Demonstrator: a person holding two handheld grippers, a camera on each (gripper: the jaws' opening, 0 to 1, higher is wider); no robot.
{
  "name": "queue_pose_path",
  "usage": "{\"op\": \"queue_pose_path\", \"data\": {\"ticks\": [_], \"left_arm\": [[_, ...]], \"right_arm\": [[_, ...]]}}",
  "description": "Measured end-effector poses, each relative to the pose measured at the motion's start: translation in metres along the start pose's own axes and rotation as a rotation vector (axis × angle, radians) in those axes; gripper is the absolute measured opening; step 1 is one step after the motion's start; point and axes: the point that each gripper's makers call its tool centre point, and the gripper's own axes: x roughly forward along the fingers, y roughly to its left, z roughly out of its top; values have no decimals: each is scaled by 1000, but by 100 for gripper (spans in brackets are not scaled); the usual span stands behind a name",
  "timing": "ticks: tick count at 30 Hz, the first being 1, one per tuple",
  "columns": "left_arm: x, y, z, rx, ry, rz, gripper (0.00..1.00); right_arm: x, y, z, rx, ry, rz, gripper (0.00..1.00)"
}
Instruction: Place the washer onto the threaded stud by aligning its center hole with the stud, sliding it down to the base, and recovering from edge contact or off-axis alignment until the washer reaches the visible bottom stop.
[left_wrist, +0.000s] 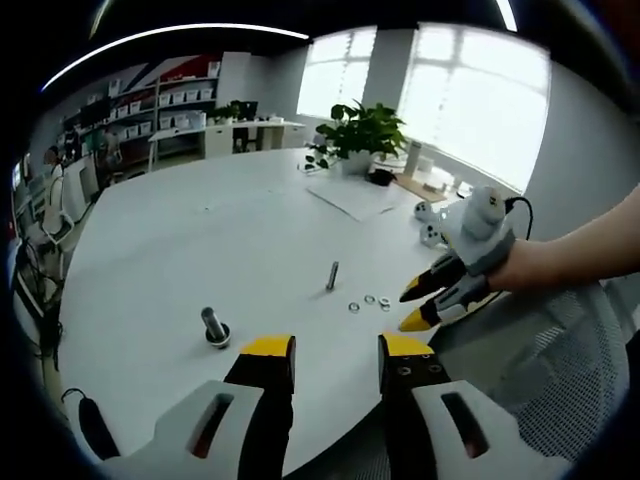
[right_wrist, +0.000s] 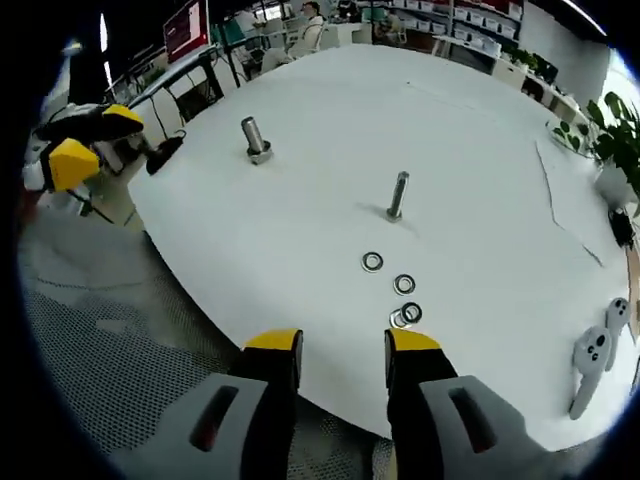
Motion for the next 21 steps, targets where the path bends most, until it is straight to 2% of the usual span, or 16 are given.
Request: {"op": "queue_pose_path", "data": {"ticks": [3, 5, 6, 9, 13, 18, 21], "left_arm": [[0, 1, 1, 2, -4, 1, 31], [0, 2, -1, -1, 3, 4, 31], [0, 2, -1, 0, 6, 6, 31], [2, 1, -5, -5, 17, 3, 31], [3, 1, -6, 13, 27, 9, 31], [3, 3, -10, 11, 42, 12, 31], [3, 3, -10, 15, 42, 14, 31]], "right_arm": [[5, -7, 2, 39, -15, -3, 35], [7, -8, 2, 109, -31, 10, 34], [9, -9, 1, 146, -34, 16, 34], [18, -11, -7, 181, -21, 36, 34], [25, -16, -12, 173, -3, 24, 35], [33, -23, -12, 218, -12, 16, 35], [35, -27, -10, 211, -22, 6, 34]]}}
